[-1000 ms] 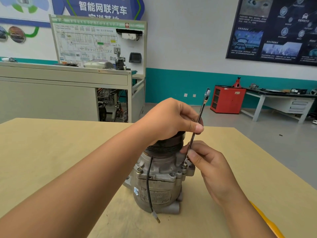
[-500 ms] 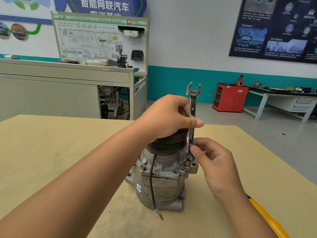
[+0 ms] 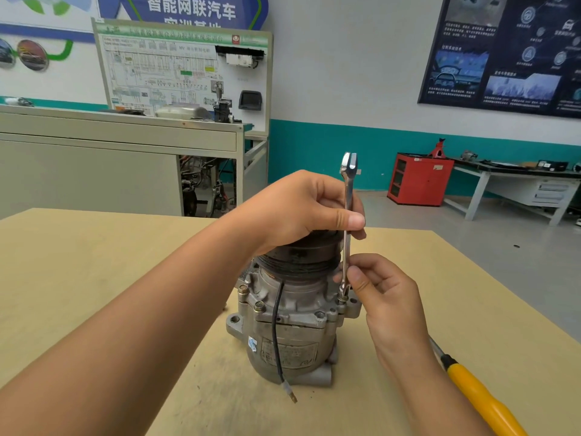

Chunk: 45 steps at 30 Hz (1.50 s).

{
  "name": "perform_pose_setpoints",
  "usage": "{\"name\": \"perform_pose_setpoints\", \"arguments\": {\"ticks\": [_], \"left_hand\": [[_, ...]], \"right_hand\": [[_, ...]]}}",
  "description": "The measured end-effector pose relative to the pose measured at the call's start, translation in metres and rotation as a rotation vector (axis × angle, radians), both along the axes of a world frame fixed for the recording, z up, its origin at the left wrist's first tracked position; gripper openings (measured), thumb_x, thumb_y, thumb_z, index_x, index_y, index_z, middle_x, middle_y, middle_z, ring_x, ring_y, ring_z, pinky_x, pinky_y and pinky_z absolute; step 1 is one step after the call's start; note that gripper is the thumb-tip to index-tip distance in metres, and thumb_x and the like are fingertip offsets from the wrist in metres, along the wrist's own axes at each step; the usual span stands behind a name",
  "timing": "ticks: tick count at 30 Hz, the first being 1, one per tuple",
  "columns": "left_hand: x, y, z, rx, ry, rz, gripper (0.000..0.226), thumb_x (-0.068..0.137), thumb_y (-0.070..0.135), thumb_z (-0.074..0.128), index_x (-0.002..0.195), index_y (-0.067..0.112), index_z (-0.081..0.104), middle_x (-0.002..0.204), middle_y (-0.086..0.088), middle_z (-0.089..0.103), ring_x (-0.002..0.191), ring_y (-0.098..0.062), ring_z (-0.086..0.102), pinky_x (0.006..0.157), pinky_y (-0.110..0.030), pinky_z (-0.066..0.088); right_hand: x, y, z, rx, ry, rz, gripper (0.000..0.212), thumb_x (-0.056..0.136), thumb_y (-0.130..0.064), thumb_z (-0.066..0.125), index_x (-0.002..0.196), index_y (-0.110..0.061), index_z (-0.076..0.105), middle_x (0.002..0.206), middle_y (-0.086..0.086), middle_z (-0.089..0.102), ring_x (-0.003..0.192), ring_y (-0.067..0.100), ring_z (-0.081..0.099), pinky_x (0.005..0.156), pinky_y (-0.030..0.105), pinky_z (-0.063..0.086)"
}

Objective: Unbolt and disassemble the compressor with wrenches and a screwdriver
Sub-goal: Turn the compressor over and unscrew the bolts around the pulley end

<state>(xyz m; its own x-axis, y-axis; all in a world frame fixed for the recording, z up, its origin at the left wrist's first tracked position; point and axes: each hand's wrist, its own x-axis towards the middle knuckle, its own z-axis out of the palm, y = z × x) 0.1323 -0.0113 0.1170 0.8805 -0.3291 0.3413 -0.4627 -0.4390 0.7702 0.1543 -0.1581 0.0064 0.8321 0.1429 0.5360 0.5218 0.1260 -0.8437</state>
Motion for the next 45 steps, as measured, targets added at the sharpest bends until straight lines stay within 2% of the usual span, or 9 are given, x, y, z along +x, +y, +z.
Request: {"name": "perform_pose_setpoints", "arguments": {"ticks": [6, 8, 12, 20, 25, 29, 35, 40, 45], "left_hand": [[-0.004, -0.005, 0.0, -0.001, -0.042, 0.063, 0.006, 0.068, 0.03, 0.073, 0.071, 0.025, 0.069, 0.08, 0.003, 0.075, 0.087, -0.013, 0.07, 0.094, -0.029, 0.051], [-0.006, -0.006, 0.0, 0.008, -0.048, 0.079, 0.009, 0.067, 0.03, 0.074, 0.071, 0.024, 0.069, 0.079, 0.002, 0.075, 0.087, -0.016, 0.07, 0.095, -0.033, 0.05], [-0.006, -0.01, 0.0, 0.016, -0.075, 0.111, 0.053, 0.055, 0.044, 0.071, 0.084, 0.0, 0.071, 0.088, -0.017, 0.072, 0.096, -0.037, 0.063, 0.099, -0.051, 0.044], [-0.001, -0.01, -0.002, 0.065, -0.038, 0.049, 0.009, 0.08, 0.029, 0.069, 0.085, 0.023, 0.073, 0.085, 0.006, 0.074, 0.089, -0.008, 0.067, 0.093, -0.024, 0.049], [0.0, -0.01, -0.002, 0.104, 0.003, -0.008, 0.018, 0.094, 0.019, 0.056, 0.106, 0.026, 0.067, 0.092, 0.007, 0.074, 0.099, -0.004, 0.064, 0.098, -0.022, 0.044], [0.001, -0.008, -0.001, 0.086, 0.017, 0.009, 0.015, 0.093, 0.016, 0.057, 0.097, 0.025, 0.068, 0.089, 0.009, 0.074, 0.094, 0.003, 0.064, 0.091, -0.013, 0.044], [0.004, -0.008, -0.001, 0.036, 0.016, 0.088, 0.012, 0.087, 0.018, 0.065, 0.083, 0.027, 0.071, 0.083, 0.01, 0.075, 0.093, -0.001, 0.065, 0.095, -0.018, 0.043], [0.006, -0.008, -0.004, -0.005, -0.003, 0.176, 0.006, 0.079, 0.024, 0.073, 0.075, 0.02, 0.072, 0.078, 0.005, 0.074, 0.088, -0.016, 0.069, 0.088, -0.026, 0.049], [0.005, -0.007, -0.005, -0.018, -0.027, 0.222, 0.024, 0.073, 0.029, 0.077, 0.08, 0.008, 0.071, 0.08, -0.007, 0.074, 0.083, -0.027, 0.068, 0.087, -0.036, 0.051]], "right_hand": [[-0.003, -0.003, 0.0, -0.073, -0.091, -0.045, 0.015, 0.078, -0.022, 0.07, 0.079, -0.037, 0.069, 0.079, -0.01, 0.07, 0.077, 0.009, 0.062, 0.072, 0.02, 0.049], [-0.002, -0.004, 0.0, -0.091, -0.106, -0.083, 0.023, 0.078, -0.015, 0.075, 0.074, -0.037, 0.069, 0.078, -0.011, 0.068, 0.075, 0.009, 0.06, 0.073, 0.029, 0.049], [-0.003, -0.006, 0.0, -0.123, -0.141, -0.13, 0.031, 0.081, -0.006, 0.069, 0.075, -0.036, 0.067, 0.077, -0.015, 0.069, 0.075, 0.002, 0.06, 0.073, 0.02, 0.048], [-0.002, -0.005, -0.001, -0.11, -0.144, -0.122, 0.029, 0.085, -0.006, 0.064, 0.076, -0.034, 0.067, 0.078, -0.019, 0.071, 0.078, -0.003, 0.063, 0.07, 0.006, 0.043], [0.001, -0.003, 0.0, 0.03, -0.01, 0.001, 0.019, 0.086, 0.001, 0.059, 0.083, -0.017, 0.06, 0.072, -0.009, 0.069, 0.069, 0.003, 0.062, 0.07, 0.017, 0.05], [0.003, 0.0, -0.001, 0.084, 0.034, 0.077, 0.014, 0.087, 0.004, 0.055, 0.082, -0.008, 0.058, 0.066, -0.005, 0.067, 0.064, 0.002, 0.06, 0.064, 0.014, 0.049], [0.003, 0.006, -0.007, 0.238, 0.133, 0.109, 0.005, 0.071, -0.018, 0.061, 0.071, -0.016, 0.065, 0.064, -0.004, 0.066, 0.061, 0.006, 0.058, 0.062, 0.014, 0.048], [0.001, 0.002, -0.01, 0.082, 0.012, -0.056, 0.013, 0.074, -0.036, 0.06, 0.074, -0.034, 0.073, 0.073, -0.009, 0.07, 0.072, 0.005, 0.06, 0.07, 0.018, 0.048], [-0.001, -0.001, -0.008, -0.012, -0.059, -0.096, 0.013, 0.07, -0.043, 0.063, 0.078, -0.038, 0.072, 0.078, -0.008, 0.071, 0.076, 0.007, 0.063, 0.07, 0.019, 0.049]]}}
